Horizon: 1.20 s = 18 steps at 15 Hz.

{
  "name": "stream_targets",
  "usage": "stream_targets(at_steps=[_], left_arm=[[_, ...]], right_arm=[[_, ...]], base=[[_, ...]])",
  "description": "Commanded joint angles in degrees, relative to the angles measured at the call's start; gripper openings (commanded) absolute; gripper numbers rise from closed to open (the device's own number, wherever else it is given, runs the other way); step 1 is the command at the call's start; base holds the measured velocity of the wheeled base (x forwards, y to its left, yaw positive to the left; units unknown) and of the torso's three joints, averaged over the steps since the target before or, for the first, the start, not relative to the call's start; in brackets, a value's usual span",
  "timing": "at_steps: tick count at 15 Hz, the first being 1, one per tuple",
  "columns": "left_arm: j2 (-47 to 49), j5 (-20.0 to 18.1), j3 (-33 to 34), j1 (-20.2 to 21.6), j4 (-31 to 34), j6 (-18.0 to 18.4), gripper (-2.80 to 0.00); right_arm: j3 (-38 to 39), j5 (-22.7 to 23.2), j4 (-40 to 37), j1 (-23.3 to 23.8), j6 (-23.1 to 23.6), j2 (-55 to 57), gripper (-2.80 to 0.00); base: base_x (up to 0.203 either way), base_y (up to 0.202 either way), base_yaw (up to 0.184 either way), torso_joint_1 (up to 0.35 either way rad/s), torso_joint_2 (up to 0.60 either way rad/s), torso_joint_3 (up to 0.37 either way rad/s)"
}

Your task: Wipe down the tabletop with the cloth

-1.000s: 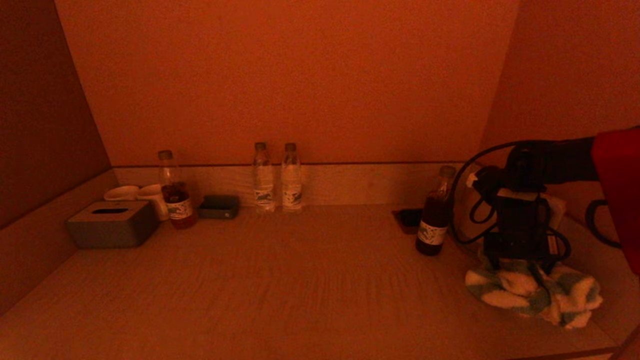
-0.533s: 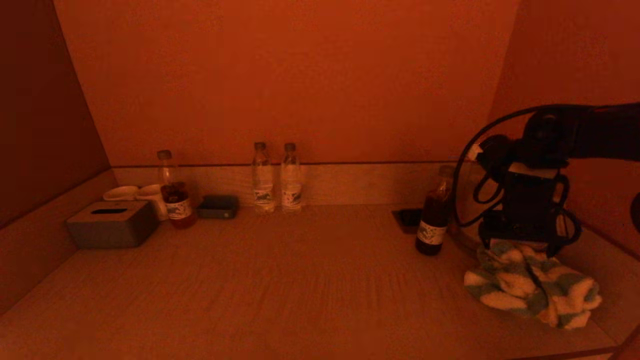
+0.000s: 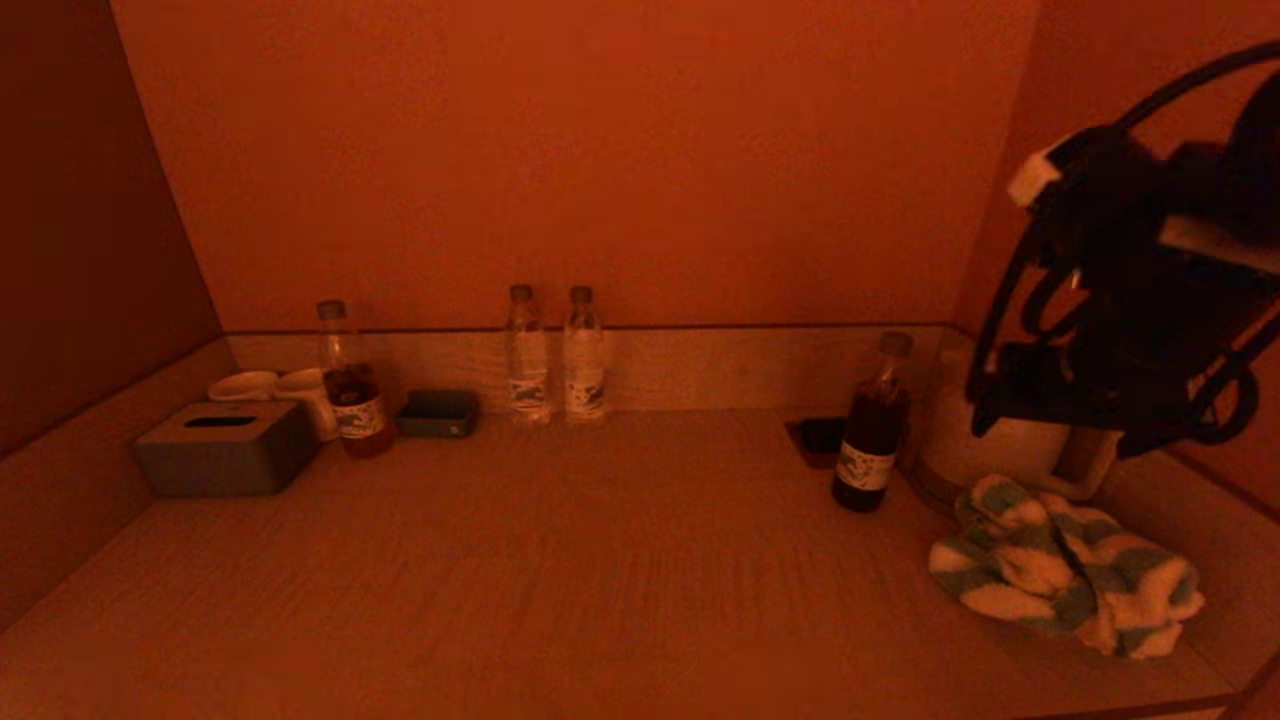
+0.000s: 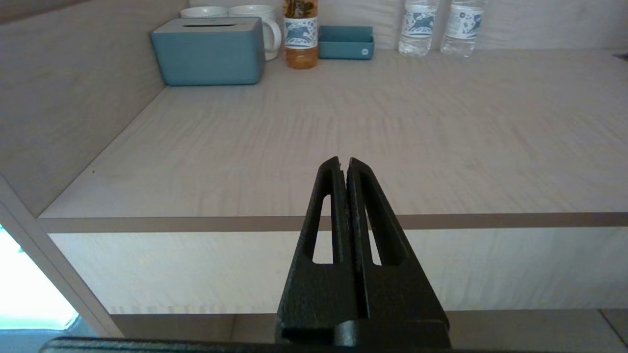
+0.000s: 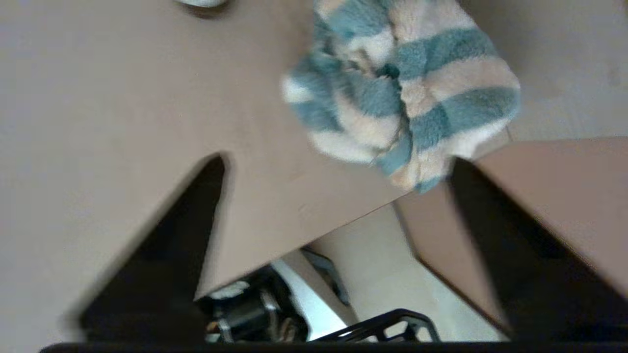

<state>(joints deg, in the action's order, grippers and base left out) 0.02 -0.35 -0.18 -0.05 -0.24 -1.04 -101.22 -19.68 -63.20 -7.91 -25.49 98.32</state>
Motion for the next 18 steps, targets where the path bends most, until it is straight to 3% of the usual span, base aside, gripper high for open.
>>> stream_targets(at_steps=[1,6,10,15,18], left_arm=[[0.0,0.0,-0.1,0.0,0.0,0.0,-2.80],[0.0,0.0,0.0,0.0,0.0,0.0,-2.80],[0.0,0.0,0.0,0.0,0.0,0.0,-2.80],[0.0,0.0,0.0,0.0,0.0,0.0,-2.80],[0.0,0.0,0.0,0.0,0.0,0.0,-2.80]], right_arm=[[0.1,6.8,-0.3,-0.7,1.9,-7.0,-2.80],[0.2,8.0,-0.2,-1.8,3.3,-9.0,-2.80],[0.4,8.2,0.2,-6.1,5.4,-19.9,-2.80],[0.6,8.8,0.3,-7.4,9.1,-27.1,-2.80],[1.4,12.1,0.3,-7.5,12.3,-34.6,-2.80]], base=[[0.000,0.000,0.000,0.000,0.00,0.000],[0.000,0.000,0.000,0.000,0.00,0.000],[0.000,0.000,0.000,0.000,0.00,0.000],[0.000,0.000,0.000,0.000,0.00,0.000],[0.000,0.000,0.000,0.000,0.00,0.000]])
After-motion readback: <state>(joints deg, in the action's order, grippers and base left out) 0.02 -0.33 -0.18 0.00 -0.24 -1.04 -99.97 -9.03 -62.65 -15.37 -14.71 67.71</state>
